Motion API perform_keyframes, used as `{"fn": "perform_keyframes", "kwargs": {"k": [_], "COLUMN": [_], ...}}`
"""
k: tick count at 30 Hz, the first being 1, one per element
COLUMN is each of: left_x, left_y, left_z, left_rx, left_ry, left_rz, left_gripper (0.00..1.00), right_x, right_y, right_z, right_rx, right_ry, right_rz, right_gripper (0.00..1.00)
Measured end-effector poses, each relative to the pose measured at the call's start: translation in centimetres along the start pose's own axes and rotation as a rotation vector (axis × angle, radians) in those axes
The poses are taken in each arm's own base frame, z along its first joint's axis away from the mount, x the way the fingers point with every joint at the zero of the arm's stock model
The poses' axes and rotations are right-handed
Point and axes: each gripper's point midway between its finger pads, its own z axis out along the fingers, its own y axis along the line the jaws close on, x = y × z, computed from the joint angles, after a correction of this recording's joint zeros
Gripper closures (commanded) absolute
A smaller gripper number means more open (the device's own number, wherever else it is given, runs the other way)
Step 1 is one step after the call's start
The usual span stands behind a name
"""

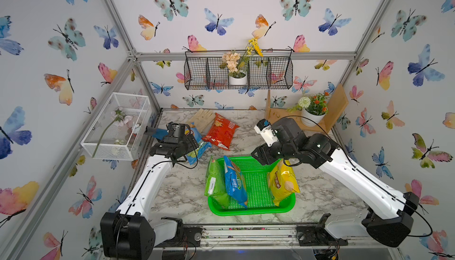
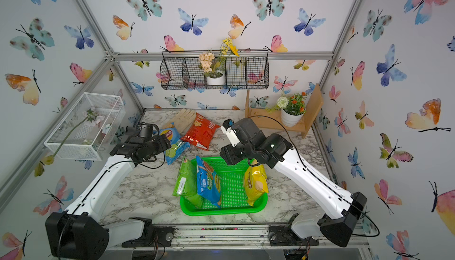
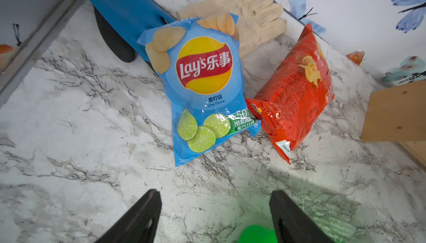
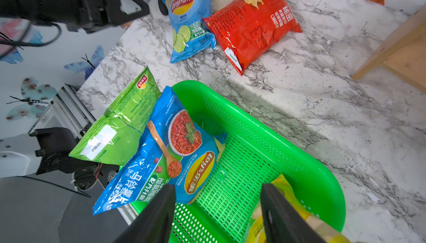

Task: Put the potato chips into the basket
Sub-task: Pick up the potato chip from the center of the board.

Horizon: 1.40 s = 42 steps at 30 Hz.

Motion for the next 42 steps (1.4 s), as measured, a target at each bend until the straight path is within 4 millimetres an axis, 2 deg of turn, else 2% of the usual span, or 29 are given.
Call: {"fn": "perform_keyframes", "kwargs": {"k": [4,9,13,24,30,35,38,42], "left_x": [2.5,6.0,7.3,8.4,7.0,6.5,6.7,6.8], "left_y": [1.0,3.1,3.8,5.1,4.8,4.5,4.6,4.7], "left_z": [3.0,5.5,7.2,11.2,12.5,13.6,14.4,14.8], "left_rx": [-0.023,-0.079,-0.105,-0.16,-0.163,-0.161,-0.166,-0.172], "left_ry": [0.07,0.155,0.194,0.247,0.234,0.234,0.245,0.244], "left_rz": [0.005,0.024,0.052,0.149,0.169,0.19,0.197,0.203], "left_gripper": [0.2,0.2,0.23,0.3,0.4,0.43,0.56,0.89], "right_x": [0.1,1.0,1.2,1.3,1.0,0.6,0.5,0.8], "right_y": [0.1,-0.2,-0.2,0.0,0.1,0.4,0.4,0.3], "right_z": [-1.0,-0.9,-0.9,-0.9,-1.1,-1.2,-1.3,-1.3], "right_rx": [-0.005,0.0,0.0,-0.011,-0.015,-0.023,-0.024,-0.021], "right_ry": [-0.019,0.0,0.006,0.009,0.004,0.0,0.0,0.013], "right_rz": [0.003,0.011,0.015,0.032,0.038,0.041,0.044,0.046], "right_gripper": [0.34,0.34,0.34,0.34,0.34,0.34,0.34,0.34]}}
